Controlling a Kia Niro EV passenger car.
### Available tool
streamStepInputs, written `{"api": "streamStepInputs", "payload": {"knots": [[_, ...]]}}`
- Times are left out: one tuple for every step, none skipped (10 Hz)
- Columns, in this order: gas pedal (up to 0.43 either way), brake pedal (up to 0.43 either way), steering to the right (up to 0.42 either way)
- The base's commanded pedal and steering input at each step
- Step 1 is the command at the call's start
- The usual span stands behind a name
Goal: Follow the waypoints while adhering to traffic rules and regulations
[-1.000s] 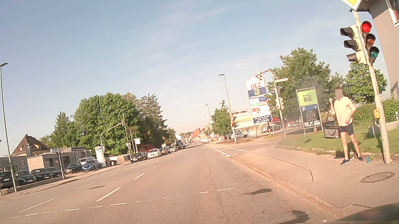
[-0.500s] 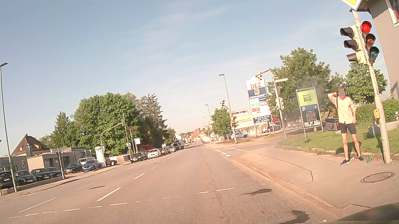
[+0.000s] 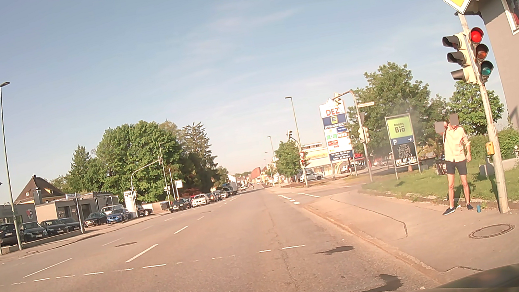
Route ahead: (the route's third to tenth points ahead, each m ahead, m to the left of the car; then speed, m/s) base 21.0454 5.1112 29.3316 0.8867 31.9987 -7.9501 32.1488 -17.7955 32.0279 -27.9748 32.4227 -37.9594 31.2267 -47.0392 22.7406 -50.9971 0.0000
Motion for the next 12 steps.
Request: {"api": "streamStepInputs", "payload": {"knots": [[0.000, 0.128, 0.000], [0.000, 0.128, 0.000], [0.000, 0.128, 0.000], [0.000, 0.128, 0.000], [0.000, 0.128, 0.000], [0.000, 0.128, 0.000], [0.000, 0.128, 0.000], [0.000, 0.128, 0.000], [0.000, 0.037, 0.000], [0.000, 0.000, 0.000], [0.000, 0.012, 0.000], [0.000, 0.110, 0.000]]}}
